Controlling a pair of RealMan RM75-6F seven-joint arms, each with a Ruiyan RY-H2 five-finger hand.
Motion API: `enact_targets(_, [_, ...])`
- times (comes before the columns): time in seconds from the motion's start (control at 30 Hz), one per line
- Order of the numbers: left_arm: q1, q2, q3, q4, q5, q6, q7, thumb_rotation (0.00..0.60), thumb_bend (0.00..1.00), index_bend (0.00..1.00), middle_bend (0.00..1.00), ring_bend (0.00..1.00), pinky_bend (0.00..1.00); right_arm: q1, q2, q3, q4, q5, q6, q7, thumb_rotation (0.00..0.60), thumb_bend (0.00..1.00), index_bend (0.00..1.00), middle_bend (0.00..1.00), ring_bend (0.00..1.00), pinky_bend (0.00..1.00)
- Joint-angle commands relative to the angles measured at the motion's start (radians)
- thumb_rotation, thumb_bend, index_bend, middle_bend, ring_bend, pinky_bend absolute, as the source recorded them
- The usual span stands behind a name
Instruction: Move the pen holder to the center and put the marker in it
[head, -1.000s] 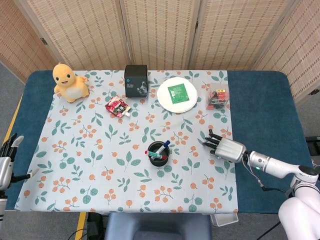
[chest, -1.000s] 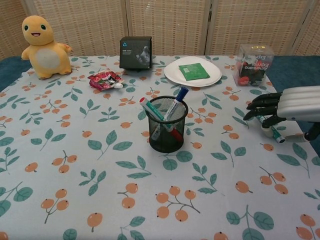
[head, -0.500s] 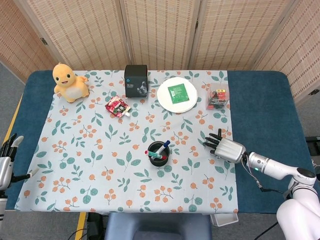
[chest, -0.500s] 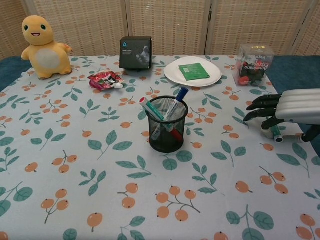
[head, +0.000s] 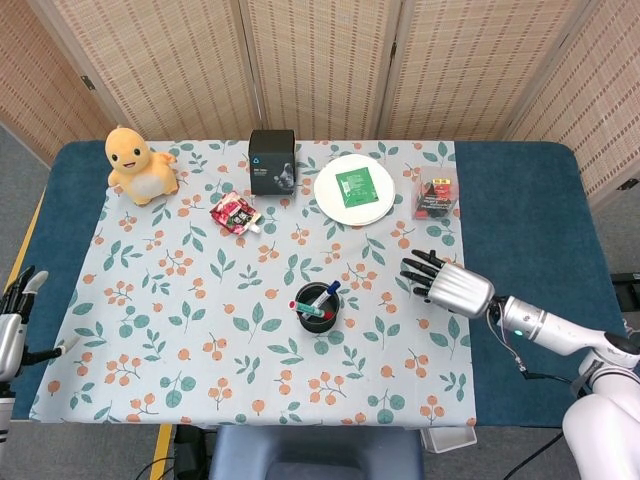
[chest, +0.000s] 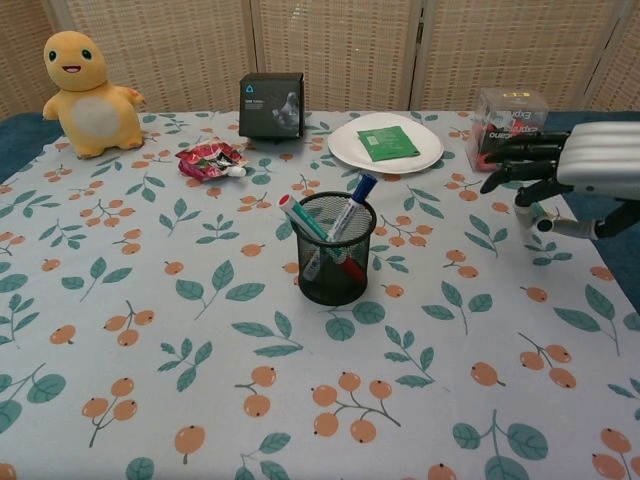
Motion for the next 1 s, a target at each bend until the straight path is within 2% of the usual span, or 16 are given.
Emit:
enact_targets(0.03, [0.001, 0.002, 0.001, -0.002, 0.005, 0.005, -0.005, 0.600, 0.05, 0.00, 0.00, 0.00, 0.16, 0.019, 0.036, 0.051, -0.088, 0.045, 0.045, 0.054, 0.600, 0.51, 0.65, 0.15, 0.00, 0.00])
enact_targets(0.2, [0.003, 0.007, -0.001, -0.004, 0.005, 0.009, -0.021, 0.600, 0.05, 0.00, 0.00, 0.00, 0.16, 0.056, 0.090, 0.103, -0.260, 0.083, 0.063, 0.114, 0.600, 0.51, 0.66, 0.16, 0.00, 0.00])
enact_targets(0.37, [0.003, 0.011, -0.001, -0.002, 0.007, 0.009, -0.034, 0.600, 0.05, 0.00, 0.00, 0.00, 0.16, 0.093, 0.175, 0.165, -0.566, 0.141, 0.009, 0.178, 0.600, 0.51, 0.66, 0.17, 0.01, 0.00])
enact_targets(0.5, [0.003, 0.013, -0.002, 0.001, 0.008, 0.008, -0.051, 0.600, 0.05, 0.00, 0.00, 0.00, 0.16, 0.131, 0.283, 0.209, -0.871, 0.203, -0.100, 0.236, 0.600, 0.51, 0.66, 0.17, 0.01, 0.00])
enact_targets(0.6, [0.001, 0.015, -0.002, 0.007, 0.007, 0.001, -0.064, 0.600, 0.05, 0.00, 0.00, 0.00, 0.16, 0.155, 0.364, 0.241, -1.051, 0.245, -0.173, 0.242, 0.600, 0.51, 0.66, 0.17, 0.01, 0.00])
enact_targets(0.77, [-0.001, 0.017, -0.007, 0.015, -0.001, -0.007, -0.088, 0.600, 0.05, 0.00, 0.00, 0.00, 0.16, 0.179, 0.453, 0.286, -1.217, 0.267, -0.230, 0.198, 0.600, 0.51, 0.66, 0.17, 0.01, 0.00])
enact_targets(1.0, [-0.003, 0.017, -0.005, 0.019, -0.003, -0.016, -0.099, 0.600, 0.05, 0.00, 0.00, 0.00, 0.16, 0.214, 0.522, 0.345, -1.409, 0.351, -0.370, 0.226, 0.600, 0.51, 0.66, 0.17, 0.01, 0.00])
